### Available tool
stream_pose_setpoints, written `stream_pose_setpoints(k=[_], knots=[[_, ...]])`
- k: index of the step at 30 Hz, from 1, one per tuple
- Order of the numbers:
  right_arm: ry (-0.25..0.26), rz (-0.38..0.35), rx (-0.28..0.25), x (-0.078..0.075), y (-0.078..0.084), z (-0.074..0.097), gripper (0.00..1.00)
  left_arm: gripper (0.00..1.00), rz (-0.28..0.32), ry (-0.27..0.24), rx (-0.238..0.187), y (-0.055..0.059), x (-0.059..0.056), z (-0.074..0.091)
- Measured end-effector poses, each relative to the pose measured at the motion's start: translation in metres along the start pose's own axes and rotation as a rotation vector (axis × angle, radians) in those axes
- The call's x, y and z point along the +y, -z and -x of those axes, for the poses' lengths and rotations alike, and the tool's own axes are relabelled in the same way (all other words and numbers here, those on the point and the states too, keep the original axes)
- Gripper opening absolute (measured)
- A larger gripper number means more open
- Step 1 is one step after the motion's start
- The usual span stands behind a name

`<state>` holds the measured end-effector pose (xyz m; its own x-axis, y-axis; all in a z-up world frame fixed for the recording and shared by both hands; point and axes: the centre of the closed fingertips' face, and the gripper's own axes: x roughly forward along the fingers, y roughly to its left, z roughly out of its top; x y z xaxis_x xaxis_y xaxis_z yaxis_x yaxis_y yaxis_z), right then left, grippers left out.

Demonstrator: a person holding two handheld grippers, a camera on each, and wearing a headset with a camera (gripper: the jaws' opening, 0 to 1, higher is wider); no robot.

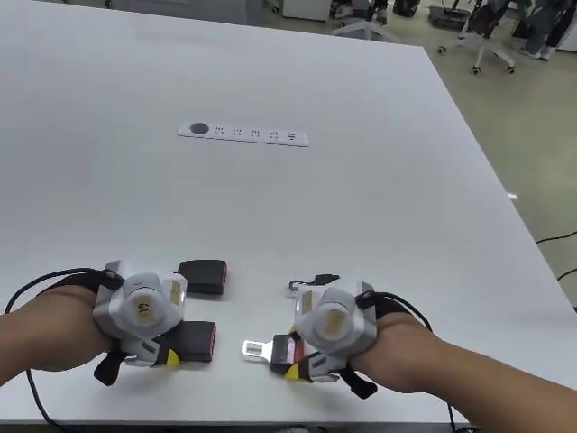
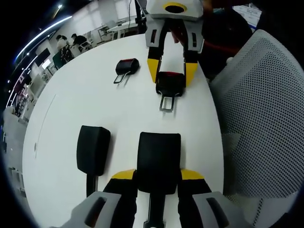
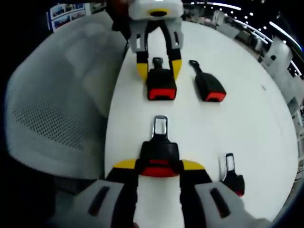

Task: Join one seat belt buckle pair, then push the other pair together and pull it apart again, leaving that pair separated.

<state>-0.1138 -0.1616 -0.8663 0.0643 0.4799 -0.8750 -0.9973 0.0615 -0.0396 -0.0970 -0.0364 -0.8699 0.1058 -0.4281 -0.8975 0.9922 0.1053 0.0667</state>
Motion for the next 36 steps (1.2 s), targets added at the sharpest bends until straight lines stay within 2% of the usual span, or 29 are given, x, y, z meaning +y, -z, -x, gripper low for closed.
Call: stream_pose_setpoints(k=[9,20,29,32,36], knots=[[-0.003,-0.006,0.0,-0.002,-0.022,-0.012,0.32,0.33,0.002,0.002,0.009,0.0,-0.001,0.001],[0.012,0.01,0.004,-0.004,-0.029,-0.014,0.32,0.33,-0.004,0.014,0.018,0.0,0.0,0.0],[0.004,0.005,-0.029,-0.005,-0.039,-0.02,0.32,0.33,-0.013,0.022,0.013,-0.002,-0.001,0.001],[0.003,0.003,-0.026,-0.008,-0.04,-0.022,0.31,0.33,0.008,0.024,0.029,-0.001,0.0,0.0],[-0.002,0.027,-0.015,-0.008,-0.041,-0.023,0.3,0.32,-0.023,0.054,0.038,-0.001,-0.001,-0.001]])
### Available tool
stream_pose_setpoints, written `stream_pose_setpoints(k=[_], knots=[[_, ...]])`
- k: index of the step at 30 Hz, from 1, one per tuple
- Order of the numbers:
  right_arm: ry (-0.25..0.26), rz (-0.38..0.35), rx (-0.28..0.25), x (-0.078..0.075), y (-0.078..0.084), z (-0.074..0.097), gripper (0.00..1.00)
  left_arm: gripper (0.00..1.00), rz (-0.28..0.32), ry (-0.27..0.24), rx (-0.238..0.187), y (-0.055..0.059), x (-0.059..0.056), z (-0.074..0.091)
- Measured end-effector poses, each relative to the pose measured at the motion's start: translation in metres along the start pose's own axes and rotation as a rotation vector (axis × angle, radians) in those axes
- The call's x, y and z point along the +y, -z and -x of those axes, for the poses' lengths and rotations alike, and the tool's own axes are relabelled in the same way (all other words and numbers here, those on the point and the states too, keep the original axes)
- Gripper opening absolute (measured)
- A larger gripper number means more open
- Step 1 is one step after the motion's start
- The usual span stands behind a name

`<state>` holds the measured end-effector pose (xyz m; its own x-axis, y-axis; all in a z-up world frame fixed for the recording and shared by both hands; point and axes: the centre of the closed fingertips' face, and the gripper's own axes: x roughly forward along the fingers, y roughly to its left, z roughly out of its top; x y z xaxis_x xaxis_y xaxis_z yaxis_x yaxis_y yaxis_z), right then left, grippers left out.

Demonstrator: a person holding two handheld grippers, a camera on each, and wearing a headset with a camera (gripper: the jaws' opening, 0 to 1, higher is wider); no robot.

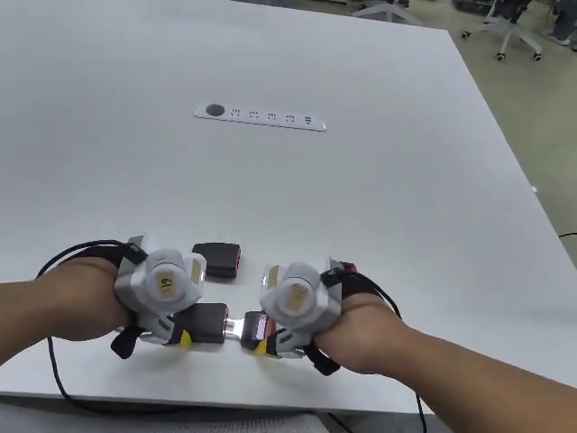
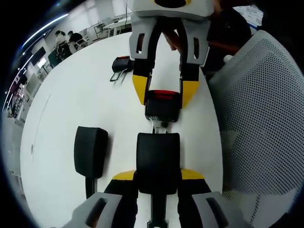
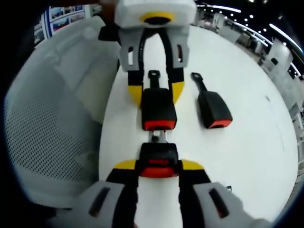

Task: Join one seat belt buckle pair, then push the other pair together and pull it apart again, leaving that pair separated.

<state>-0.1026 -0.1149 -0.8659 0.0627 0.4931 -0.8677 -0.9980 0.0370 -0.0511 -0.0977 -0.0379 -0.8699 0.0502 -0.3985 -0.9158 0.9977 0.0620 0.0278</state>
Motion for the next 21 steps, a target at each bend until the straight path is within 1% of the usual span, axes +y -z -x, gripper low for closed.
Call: stream_pose_setpoints(k=[3,4,8,10,12,14,16,17,18,19,21], knots=[[-0.004,0.01,0.008,-0.001,-0.001,-0.001,0.3,0.32,0.004,0.0,0.026,0.0,-0.001,-0.001],[-0.006,0.015,0.01,-0.001,-0.001,-0.001,0.3,0.32,-0.004,0.002,0.026,0.0,-0.001,-0.001],[-0.012,0.02,0.015,-0.002,-0.003,-0.002,0.29,0.31,-0.022,0.009,0.001,0.0,-0.002,0.0],[-0.014,0.021,0.015,-0.002,-0.006,-0.003,0.29,0.31,-0.022,0.01,0.003,-0.001,-0.001,-0.001],[-0.015,0.016,0.006,0.0,-0.011,-0.005,0.29,0.31,-0.037,0.018,0.019,-0.002,-0.002,-0.001],[-0.01,0.021,0.007,0.001,-0.015,-0.008,0.29,0.32,-0.036,0.02,0.029,-0.002,-0.001,-0.002],[-0.009,0.006,-0.001,0.0,-0.015,-0.008,0.29,0.32,-0.034,0.02,0.023,-0.001,-0.001,-0.001],[-0.005,-0.003,-0.022,-0.001,-0.019,-0.01,0.29,0.31,-0.033,0.02,0.015,-0.001,-0.001,-0.001],[0.001,0.005,0.004,-0.004,-0.011,-0.01,0.29,0.31,-0.031,0.02,0.01,-0.002,-0.001,-0.001],[0.005,-0.009,0.01,-0.004,-0.009,-0.009,0.29,0.31,-0.032,0.019,0.011,-0.002,-0.002,-0.001],[0.008,-0.018,-0.002,-0.004,-0.009,-0.01,0.29,0.31,-0.032,0.018,0.028,-0.002,-0.002,-0.002]])
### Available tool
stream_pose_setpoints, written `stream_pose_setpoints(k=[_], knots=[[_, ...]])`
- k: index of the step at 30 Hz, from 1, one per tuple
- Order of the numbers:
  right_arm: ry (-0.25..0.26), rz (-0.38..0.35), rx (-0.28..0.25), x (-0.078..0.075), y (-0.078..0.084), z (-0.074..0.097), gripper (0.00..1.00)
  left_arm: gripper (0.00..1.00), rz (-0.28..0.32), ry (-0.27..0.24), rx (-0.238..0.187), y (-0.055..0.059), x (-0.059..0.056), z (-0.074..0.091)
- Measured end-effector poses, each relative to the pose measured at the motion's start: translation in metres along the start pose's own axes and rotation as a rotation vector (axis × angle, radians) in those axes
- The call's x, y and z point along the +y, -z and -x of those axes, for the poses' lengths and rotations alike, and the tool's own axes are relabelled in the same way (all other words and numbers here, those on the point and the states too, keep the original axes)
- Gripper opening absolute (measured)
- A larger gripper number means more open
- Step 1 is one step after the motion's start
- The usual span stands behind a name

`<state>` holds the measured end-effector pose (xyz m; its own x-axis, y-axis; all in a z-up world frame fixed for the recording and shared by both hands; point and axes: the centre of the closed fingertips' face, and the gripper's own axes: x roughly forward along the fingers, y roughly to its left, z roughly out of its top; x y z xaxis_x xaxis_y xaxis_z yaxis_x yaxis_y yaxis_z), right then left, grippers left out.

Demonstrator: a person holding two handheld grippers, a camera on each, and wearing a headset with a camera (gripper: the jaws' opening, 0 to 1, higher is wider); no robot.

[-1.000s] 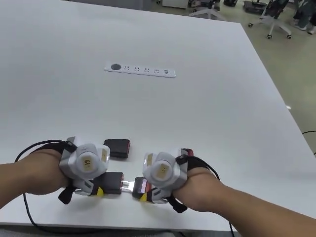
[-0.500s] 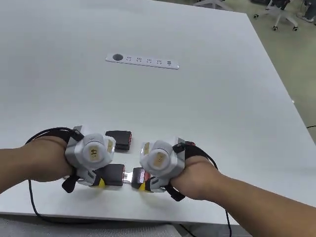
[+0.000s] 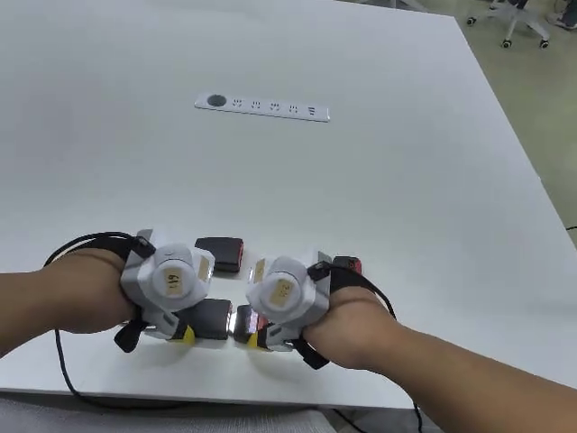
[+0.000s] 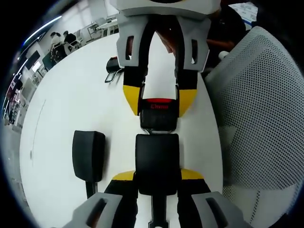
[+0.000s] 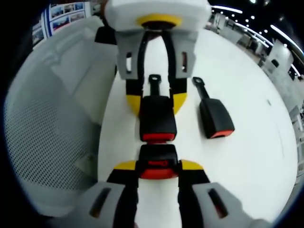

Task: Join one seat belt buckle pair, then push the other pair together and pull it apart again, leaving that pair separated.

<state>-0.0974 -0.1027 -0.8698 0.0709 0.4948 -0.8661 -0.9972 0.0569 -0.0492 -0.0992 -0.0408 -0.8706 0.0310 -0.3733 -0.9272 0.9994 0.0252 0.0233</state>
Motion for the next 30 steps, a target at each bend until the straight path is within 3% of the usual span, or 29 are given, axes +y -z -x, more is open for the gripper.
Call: stream_pose_setpoints(k=[2,6,8,15,21,24,25,26,28,30], knots=[[-0.002,0.004,0.004,0.0006,-0.0017,-0.0003,0.29,0.31,-0.011,0.003,0.017,-0.0003,-0.0002,-0.0003],[-0.008,0.016,0.002,0.0013,-0.0002,0.0009,0.29,0.32,0.009,0.004,0.006,0.0027,0.0006,0.0013],[-0.016,0.007,-0.017,0.0021,0.0006,0.0022,0.29,0.32,-0.021,0.004,0.019,0.0033,-0.0002,0.0019],[-0.018,-0.003,-0.028,0.0041,-0.0029,0.0026,0.29,0.31,-0.007,0.001,-0.017,0.0055,0.0023,0.0031],[-0.017,-0.003,-0.027,0.0048,-0.0037,0.0026,0.29,0.31,-0.004,0.004,0.007,0.0045,0.0018,0.0024],[-0.023,-0.015,-0.032,0.0044,-0.0039,0.0027,0.3,0.32,-0.012,0.0,-0.016,0.0046,0.0017,0.0032],[-0.032,-0.027,-0.037,0.0044,-0.0043,0.0026,0.31,0.32,-0.026,-0.008,-0.045,0.0034,0.0027,0.0034],[-0.036,-0.03,-0.046,0.0047,-0.005,0.0033,0.31,0.32,0.009,-0.012,-0.058,0.0038,0.003,0.0034],[-0.041,-0.039,-0.072,0.005,-0.0047,0.0029,0.32,0.33,-0.032,-0.015,-0.064,0.0035,0.0017,0.0038],[-0.035,-0.045,-0.087,0.0057,-0.0057,0.0035,0.32,0.33,-0.009,-0.015,-0.066,0.0029,0.0028,0.0034]])
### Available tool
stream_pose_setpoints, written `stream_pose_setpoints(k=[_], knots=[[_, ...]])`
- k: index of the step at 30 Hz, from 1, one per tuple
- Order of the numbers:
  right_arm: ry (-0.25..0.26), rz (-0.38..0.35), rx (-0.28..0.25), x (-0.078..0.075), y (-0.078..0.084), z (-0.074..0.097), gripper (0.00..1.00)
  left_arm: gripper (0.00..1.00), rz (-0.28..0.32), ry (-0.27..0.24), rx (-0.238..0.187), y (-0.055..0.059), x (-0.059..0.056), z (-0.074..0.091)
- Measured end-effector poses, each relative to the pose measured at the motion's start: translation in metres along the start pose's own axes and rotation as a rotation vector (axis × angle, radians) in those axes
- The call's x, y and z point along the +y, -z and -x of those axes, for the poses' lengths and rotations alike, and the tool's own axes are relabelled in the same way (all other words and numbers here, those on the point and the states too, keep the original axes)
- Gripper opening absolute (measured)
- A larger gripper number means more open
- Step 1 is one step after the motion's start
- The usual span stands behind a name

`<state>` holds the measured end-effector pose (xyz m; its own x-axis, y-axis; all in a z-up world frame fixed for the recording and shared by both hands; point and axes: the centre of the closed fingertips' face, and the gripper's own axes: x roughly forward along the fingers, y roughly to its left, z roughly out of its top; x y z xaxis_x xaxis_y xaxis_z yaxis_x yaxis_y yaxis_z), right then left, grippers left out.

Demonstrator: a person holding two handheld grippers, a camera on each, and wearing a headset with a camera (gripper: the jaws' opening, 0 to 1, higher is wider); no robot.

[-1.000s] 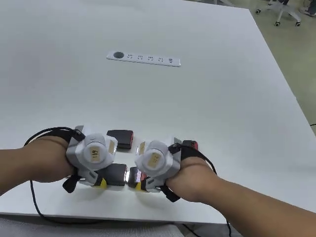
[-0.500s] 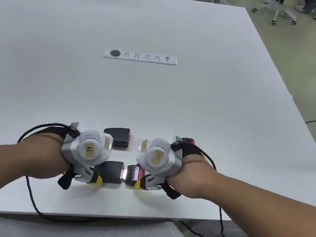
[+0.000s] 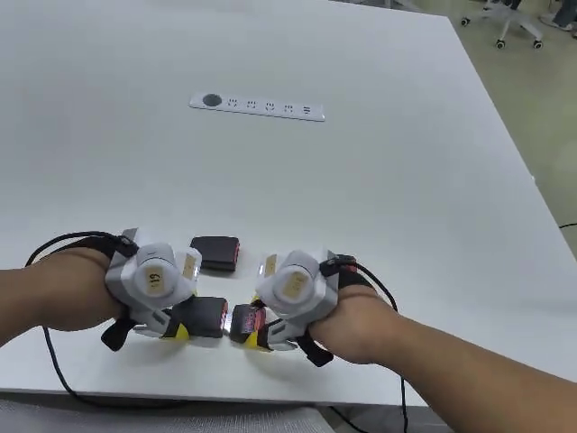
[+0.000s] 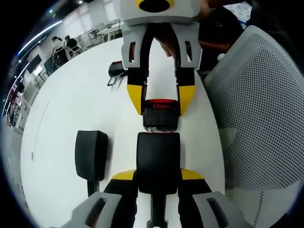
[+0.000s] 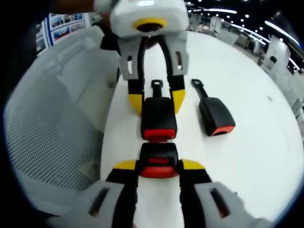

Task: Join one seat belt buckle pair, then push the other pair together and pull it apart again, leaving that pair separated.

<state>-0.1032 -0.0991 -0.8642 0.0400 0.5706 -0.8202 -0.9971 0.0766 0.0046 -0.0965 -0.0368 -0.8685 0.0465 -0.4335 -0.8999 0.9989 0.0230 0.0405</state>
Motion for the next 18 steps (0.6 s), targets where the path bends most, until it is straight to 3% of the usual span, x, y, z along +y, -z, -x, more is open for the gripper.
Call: stream_pose_setpoints(k=[4,6,9,15,18], knots=[[0.02,0.008,0.001,0.002,-0.002,0.0,0.33,0.34,0.008,-0.007,-0.001,0.0,0.0,-0.001],[0.029,0.028,0.002,0.002,-0.002,0.0,0.34,0.34,-0.046,0.006,-0.011,0.002,-0.001,0.0],[0.038,-0.001,-0.042,0.001,-0.012,0.005,0.37,0.35,-0.014,-0.021,-0.007,0.004,0.001,0.003],[0.053,-0.044,-0.103,-0.001,-0.027,0.026,0.37,0.43,0.014,-0.028,-0.081,-0.009,0.001,0.023],[0.077,-0.032,-0.13,-0.005,-0.032,0.038,0.38,0.47,0.028,-0.059,-0.132,-0.017,0.017,0.039]])
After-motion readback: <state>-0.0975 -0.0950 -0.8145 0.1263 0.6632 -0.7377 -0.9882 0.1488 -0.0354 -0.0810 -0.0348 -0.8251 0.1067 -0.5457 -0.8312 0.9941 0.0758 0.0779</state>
